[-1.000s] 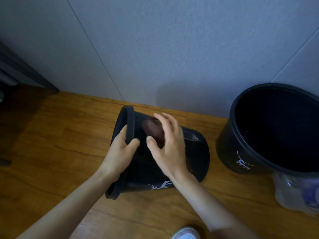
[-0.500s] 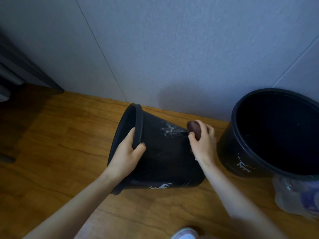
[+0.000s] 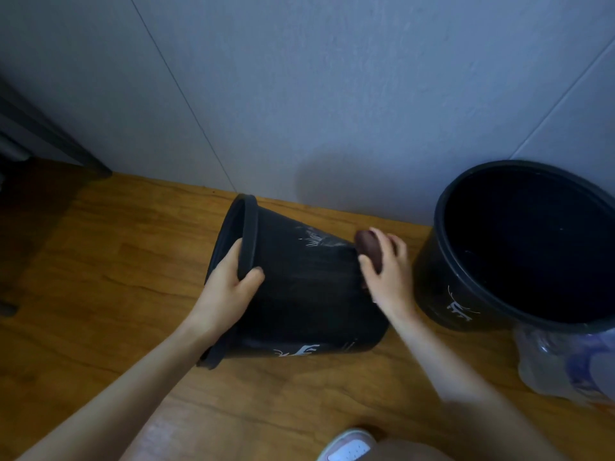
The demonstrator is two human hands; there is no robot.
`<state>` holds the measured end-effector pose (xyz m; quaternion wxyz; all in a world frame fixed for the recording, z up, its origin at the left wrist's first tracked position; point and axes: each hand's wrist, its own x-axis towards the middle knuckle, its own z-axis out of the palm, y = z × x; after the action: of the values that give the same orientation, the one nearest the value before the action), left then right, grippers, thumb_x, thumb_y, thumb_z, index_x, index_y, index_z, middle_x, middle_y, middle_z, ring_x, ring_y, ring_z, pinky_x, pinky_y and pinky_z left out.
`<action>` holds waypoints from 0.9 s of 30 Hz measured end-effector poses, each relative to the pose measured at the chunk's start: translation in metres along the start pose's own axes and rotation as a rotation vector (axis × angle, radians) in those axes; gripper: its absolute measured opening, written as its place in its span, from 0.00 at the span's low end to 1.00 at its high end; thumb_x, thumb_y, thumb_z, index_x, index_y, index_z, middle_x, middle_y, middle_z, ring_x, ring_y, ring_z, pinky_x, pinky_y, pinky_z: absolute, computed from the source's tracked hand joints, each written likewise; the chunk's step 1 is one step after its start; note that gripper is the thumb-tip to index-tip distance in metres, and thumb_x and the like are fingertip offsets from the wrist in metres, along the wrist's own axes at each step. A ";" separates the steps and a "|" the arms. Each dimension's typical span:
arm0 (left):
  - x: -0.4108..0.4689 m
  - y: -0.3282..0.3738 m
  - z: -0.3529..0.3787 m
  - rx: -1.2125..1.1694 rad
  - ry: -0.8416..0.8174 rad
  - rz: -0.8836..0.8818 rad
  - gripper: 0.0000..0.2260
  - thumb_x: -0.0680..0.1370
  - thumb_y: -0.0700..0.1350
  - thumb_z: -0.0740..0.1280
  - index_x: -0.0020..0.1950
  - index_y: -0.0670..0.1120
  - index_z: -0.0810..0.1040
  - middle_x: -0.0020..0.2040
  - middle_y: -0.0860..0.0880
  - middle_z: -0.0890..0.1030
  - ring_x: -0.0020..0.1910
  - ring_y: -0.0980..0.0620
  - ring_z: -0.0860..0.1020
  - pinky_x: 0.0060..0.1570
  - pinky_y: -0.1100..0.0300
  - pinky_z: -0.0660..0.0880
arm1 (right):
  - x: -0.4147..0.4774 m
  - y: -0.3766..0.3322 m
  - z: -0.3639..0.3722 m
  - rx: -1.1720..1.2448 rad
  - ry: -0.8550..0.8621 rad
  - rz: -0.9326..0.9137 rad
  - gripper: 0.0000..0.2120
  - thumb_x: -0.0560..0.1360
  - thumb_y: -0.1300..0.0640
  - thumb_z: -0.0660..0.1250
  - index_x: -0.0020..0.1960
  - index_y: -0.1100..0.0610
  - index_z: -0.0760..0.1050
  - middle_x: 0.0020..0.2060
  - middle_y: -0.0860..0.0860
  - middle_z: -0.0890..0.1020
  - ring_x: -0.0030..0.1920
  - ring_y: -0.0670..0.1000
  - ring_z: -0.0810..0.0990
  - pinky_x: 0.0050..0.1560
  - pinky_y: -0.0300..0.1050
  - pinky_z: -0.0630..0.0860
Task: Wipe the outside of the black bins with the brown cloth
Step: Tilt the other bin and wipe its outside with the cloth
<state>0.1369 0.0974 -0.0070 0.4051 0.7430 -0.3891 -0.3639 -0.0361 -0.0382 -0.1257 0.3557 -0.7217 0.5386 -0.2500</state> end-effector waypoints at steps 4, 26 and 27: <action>0.002 0.008 0.012 0.051 -0.069 0.050 0.19 0.79 0.39 0.60 0.52 0.66 0.67 0.49 0.61 0.79 0.49 0.68 0.77 0.46 0.70 0.73 | 0.002 0.035 -0.010 -0.006 -0.008 0.213 0.23 0.77 0.54 0.63 0.71 0.49 0.63 0.70 0.54 0.62 0.68 0.60 0.66 0.61 0.45 0.66; 0.002 0.014 0.013 0.033 -0.070 0.009 0.19 0.79 0.38 0.59 0.49 0.67 0.67 0.47 0.62 0.76 0.43 0.73 0.76 0.44 0.67 0.72 | -0.022 0.038 -0.016 -0.041 -0.040 0.162 0.26 0.77 0.57 0.63 0.73 0.46 0.60 0.74 0.53 0.55 0.72 0.59 0.59 0.65 0.52 0.68; 0.002 0.015 0.016 0.041 -0.076 0.015 0.20 0.79 0.38 0.59 0.49 0.67 0.67 0.47 0.62 0.77 0.44 0.73 0.76 0.45 0.67 0.72 | -0.021 0.033 -0.015 -0.048 -0.028 0.152 0.26 0.77 0.57 0.63 0.73 0.46 0.60 0.73 0.53 0.56 0.72 0.59 0.59 0.67 0.53 0.67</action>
<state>0.1204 0.0850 -0.0010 0.3776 0.7338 -0.4170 -0.3808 -0.0738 -0.0271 -0.1417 0.3639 -0.6905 0.5925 -0.1992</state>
